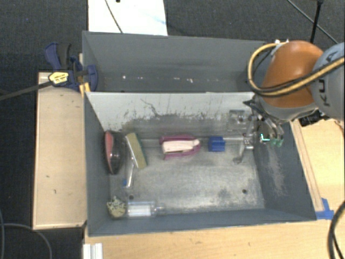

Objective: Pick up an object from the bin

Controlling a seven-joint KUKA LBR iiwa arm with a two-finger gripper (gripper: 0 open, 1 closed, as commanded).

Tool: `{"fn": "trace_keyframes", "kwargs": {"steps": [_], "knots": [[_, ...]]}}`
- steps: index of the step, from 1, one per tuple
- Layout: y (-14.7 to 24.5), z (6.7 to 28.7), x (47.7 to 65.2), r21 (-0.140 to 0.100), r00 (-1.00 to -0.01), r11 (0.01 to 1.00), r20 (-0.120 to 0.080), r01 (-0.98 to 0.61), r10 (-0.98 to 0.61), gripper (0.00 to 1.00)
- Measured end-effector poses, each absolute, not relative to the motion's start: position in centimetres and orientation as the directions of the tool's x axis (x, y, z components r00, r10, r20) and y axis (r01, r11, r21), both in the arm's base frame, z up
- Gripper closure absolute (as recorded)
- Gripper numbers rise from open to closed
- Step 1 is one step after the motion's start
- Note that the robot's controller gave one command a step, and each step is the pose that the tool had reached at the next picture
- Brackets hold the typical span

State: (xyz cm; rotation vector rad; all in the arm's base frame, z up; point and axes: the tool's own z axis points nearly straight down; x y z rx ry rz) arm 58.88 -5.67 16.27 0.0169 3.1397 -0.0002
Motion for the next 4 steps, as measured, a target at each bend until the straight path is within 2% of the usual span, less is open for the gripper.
{"fn": "trace_keyframes", "kwargs": {"steps": [1,2,3,4], "knots": [[-0.8,15.2,59.3,0.002,-0.994,0.994,0.000,-0.109,-0.109,0.00],[-3.2,9.1,59.2,0.001,-1.000,1.000,0.002,0.021,0.021,0.00],[-3.1,9.4,59.4,0.000,-1.000,1.000,-0.002,0.018,0.018,1.00],[-12.8,14.1,54.7,-0.002,-0.977,0.977,0.000,0.214,0.214,1.00]]}}
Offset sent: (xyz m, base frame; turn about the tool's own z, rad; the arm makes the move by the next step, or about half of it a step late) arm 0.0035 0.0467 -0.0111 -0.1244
